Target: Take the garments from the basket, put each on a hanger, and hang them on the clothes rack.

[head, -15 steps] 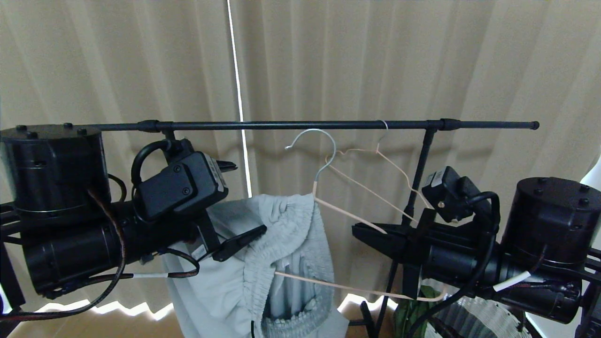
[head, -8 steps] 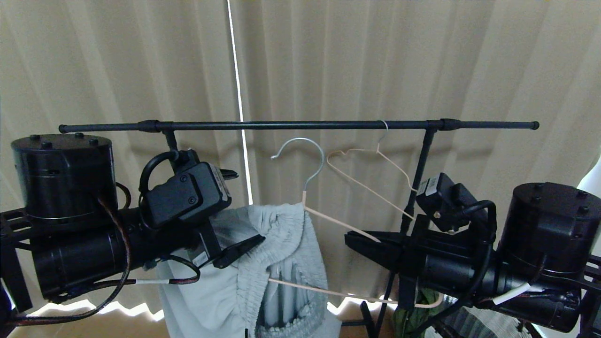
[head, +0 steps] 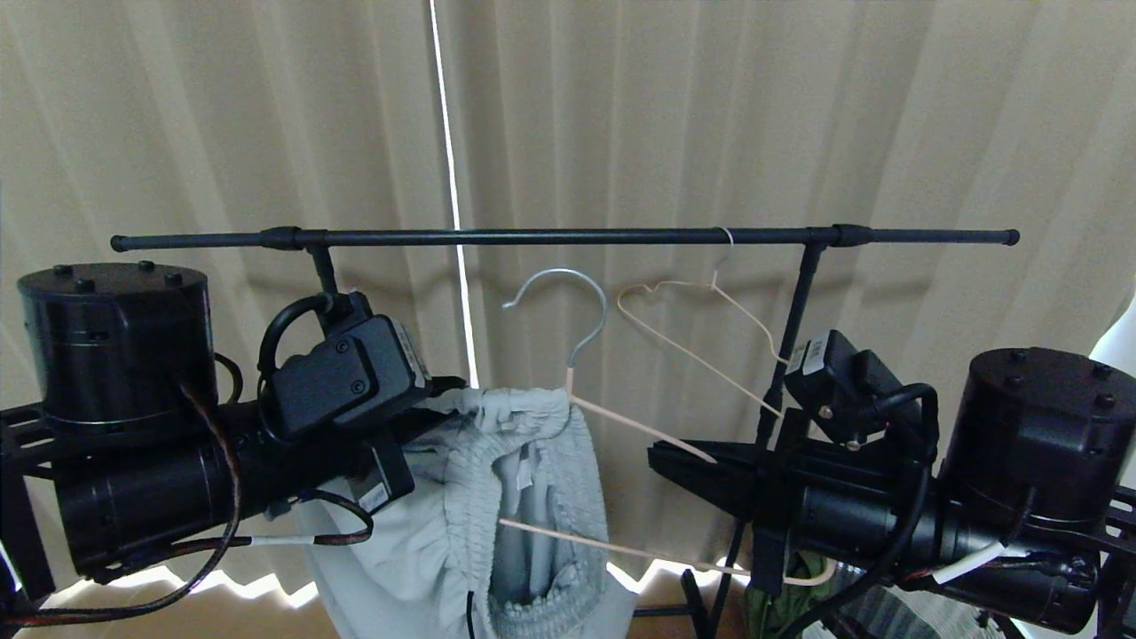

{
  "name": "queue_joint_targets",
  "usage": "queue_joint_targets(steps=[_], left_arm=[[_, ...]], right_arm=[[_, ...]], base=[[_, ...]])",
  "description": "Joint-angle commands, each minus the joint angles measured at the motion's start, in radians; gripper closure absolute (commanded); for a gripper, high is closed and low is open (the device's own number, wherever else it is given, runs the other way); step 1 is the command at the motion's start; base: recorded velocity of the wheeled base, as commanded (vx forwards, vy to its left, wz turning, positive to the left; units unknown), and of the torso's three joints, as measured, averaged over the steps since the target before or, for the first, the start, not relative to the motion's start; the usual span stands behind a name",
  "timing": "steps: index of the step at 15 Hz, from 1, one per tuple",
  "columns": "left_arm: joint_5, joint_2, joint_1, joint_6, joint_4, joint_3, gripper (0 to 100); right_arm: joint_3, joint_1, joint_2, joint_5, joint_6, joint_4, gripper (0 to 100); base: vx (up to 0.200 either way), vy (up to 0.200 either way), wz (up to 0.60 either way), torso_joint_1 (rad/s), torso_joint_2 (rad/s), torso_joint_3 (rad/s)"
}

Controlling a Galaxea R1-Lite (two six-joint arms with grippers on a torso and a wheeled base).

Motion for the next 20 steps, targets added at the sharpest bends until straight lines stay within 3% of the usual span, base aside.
queue_joint_targets(steps=[1,4,7,8,9,11,13,15,16,20], left_arm=[[-0.001,-0.007,-0.001,0.001,0.001,0.002,100],[0.002,-0.017,-0.001,-0.001,-0.005,0.014,100],[0.012,-0.013,0.002,-0.005,-0.101,0.059,100],[0.022,-0.013,0.002,-0.008,-0.114,0.067,100],[0.039,-0.015,0.002,-0.010,-0.117,0.070,100],[0.123,-0.026,0.002,-0.081,-0.115,0.071,100],[0.213,-0.027,0.002,-0.134,-0.115,0.070,100],[0.397,-0.024,-0.004,-0.231,-0.114,0.073,100],[0.453,-0.021,-0.007,-0.262,-0.114,0.070,100],[0.468,-0.018,-0.023,-0.375,-0.115,0.039,100]], right_arm=[[-0.002,0.001,-0.001,-0.001,0.000,-0.002,100],[0.001,-0.001,-0.011,-0.001,-0.001,0.000,100],[0.010,-0.001,-0.017,-0.004,-0.004,0.008,100],[0.012,-0.001,-0.016,-0.004,-0.009,0.008,0],[0.012,-0.001,-0.014,-0.007,-0.009,0.001,0],[-0.003,-0.012,-0.034,-0.074,-0.029,-0.023,0],[0.012,-0.030,-0.045,-0.082,-0.052,-0.046,0],[0.027,-0.051,-0.045,-0.085,-0.086,-0.046,0],[0.033,-0.051,-0.039,-0.085,-0.086,-0.046,0],[0.043,-0.032,0.013,-0.087,-0.084,-0.048,0]], base=[[0.000,0.000,0.00,0.000,0.00,0.000],[0.000,0.000,0.00,0.000,0.00,0.000],[0.000,0.000,0.00,0.000,0.00,0.000],[0.000,0.000,0.00,0.000,0.00,0.000],[0.000,0.000,0.00,0.000,0.00,0.000],[0.000,0.000,0.00,0.000,0.00,0.000],[0.000,0.000,0.00,0.000,0.00,0.000],[0.000,0.000,0.00,0.000,0.00,0.000],[0.000,0.000,0.00,0.000,0.00,0.000],[0.000,0.000,0.00,0.000,0.00,0.000]])
